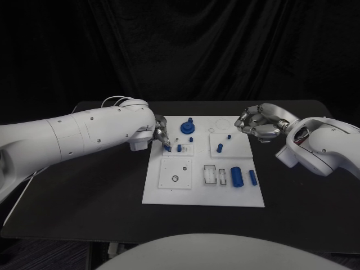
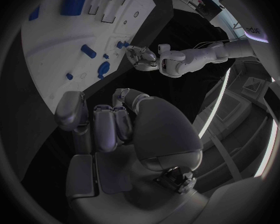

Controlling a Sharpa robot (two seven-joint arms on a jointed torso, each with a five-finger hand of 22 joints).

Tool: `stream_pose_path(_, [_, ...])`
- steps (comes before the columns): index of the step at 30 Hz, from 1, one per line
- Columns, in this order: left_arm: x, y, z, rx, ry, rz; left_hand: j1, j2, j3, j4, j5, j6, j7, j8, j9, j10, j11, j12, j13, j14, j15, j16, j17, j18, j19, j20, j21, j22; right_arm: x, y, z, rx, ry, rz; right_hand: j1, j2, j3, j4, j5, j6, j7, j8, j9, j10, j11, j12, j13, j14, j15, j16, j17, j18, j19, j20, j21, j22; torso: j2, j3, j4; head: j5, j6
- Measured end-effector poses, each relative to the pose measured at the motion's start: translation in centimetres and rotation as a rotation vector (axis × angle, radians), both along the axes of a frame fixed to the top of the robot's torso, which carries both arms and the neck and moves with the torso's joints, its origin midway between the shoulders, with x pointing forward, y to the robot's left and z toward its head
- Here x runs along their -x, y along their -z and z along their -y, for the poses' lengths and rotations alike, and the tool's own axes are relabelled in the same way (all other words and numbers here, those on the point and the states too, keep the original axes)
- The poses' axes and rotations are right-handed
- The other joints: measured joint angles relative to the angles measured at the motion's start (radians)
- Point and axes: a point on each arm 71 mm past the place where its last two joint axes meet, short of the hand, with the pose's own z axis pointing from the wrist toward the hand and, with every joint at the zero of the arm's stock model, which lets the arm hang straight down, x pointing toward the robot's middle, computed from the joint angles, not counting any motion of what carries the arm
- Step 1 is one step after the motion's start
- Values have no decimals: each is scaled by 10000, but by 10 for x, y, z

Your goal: Assemble the parts on the task board

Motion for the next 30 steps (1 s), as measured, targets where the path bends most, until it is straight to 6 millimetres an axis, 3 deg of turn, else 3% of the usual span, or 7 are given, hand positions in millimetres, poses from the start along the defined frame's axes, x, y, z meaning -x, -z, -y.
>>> stream_pose_path(30, [2,2,1,166,67,86,-83,77,0,0,-6,-20,-20,-21,33,0,0,0,0,0,0,0,0,2,0,0,-77,-1,-1,2,0,37,-13,-78,-1,1,0,0,0,0,0,-41,-9,0,0,0,-18,0,0,0,-33,-1,0,0,-40,-2,7,6,-9,11,0])
